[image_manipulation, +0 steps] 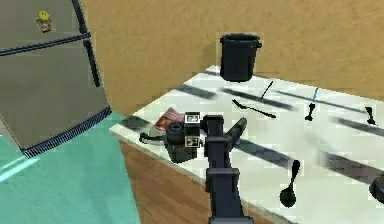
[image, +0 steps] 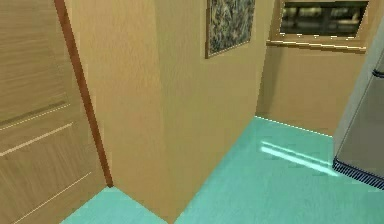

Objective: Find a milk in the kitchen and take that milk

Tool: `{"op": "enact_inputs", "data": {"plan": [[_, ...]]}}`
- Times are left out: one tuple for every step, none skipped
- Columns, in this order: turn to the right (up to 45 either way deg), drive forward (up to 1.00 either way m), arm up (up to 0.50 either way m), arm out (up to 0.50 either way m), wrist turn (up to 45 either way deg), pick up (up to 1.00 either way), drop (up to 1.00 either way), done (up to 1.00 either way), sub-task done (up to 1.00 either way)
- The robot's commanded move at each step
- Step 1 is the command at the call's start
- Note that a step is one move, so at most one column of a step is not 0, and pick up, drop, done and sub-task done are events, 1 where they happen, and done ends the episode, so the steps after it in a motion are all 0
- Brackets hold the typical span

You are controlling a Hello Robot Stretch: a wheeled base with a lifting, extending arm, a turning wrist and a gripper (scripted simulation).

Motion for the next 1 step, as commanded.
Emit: {"op": "enact_inputs", "data": {"plan": [[0.0,0.00,0.00,0.00,0.0,1.00,0.00,0.00,0.00]]}}
